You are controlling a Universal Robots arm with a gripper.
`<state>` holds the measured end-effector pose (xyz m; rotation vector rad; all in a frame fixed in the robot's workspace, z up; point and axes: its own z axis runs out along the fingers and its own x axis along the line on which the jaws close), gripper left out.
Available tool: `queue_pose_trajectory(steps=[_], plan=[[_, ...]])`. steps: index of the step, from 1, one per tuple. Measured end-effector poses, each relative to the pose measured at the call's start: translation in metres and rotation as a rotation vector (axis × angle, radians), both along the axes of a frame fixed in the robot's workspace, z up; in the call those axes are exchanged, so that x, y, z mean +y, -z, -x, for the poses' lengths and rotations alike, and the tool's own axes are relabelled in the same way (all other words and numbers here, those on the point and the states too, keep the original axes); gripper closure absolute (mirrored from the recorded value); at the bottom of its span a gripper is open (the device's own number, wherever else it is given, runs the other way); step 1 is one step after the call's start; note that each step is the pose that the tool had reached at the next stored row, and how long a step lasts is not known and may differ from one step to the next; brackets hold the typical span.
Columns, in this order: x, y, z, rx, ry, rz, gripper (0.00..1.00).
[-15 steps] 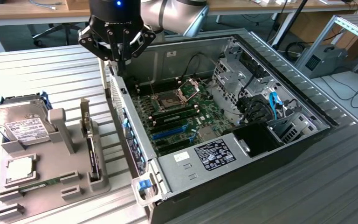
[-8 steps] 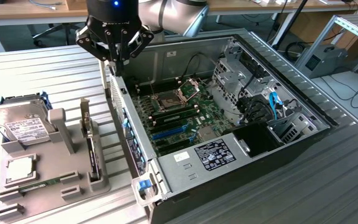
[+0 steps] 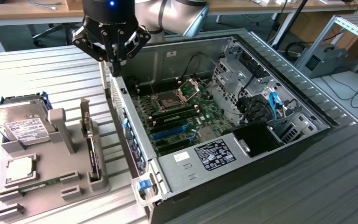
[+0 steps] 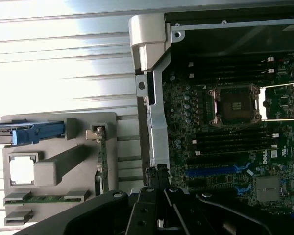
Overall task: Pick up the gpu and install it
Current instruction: 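Reach for the gpu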
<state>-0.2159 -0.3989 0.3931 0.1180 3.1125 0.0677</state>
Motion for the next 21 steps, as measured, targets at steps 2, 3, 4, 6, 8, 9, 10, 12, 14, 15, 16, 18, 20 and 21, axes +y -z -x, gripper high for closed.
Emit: queue_pose_trajectory(steps=[2,3,4,6,8,9,10,12,14,15,16,18,20,21], plan=[[0.0,0.0,0.001,0.0,0.0,0.0,0.89],[0.0,0.0,0.001,0.0001,0.0,0.0,0.89],[0.0,0.0,0.002,0.0001,0.0,0.0,0.89],[0.0,0.0,0.002,0.0,0.0,0.0,0.89],[0.0,0.0,0.003,0.0001,0.0,0.0001,0.89],[0.0,0.0,0.003,0.0001,0.0,0.0,0.89],[0.0,0.0,0.003,0.0,0.0,0.0,0.89],[0.0,0.0,0.014,0.0001,0.0,0.0,0.89],[0.0,0.0,0.017,0.0001,0.0,0.0,0.89],[0.0,0.0,0.018,0.0001,0.0,0.0,0.89],[0.0,0.0,0.019,0.0001,0.0,0.0001,0.89],[0.0,0.0001,0.021,0.0,0.0,0.0,0.89],[0.0,0.0001,0.022,0.0,0.0,0.0,0.89],[0.0,0.0001,0.023,0.0,0.0,0.0,0.89]])
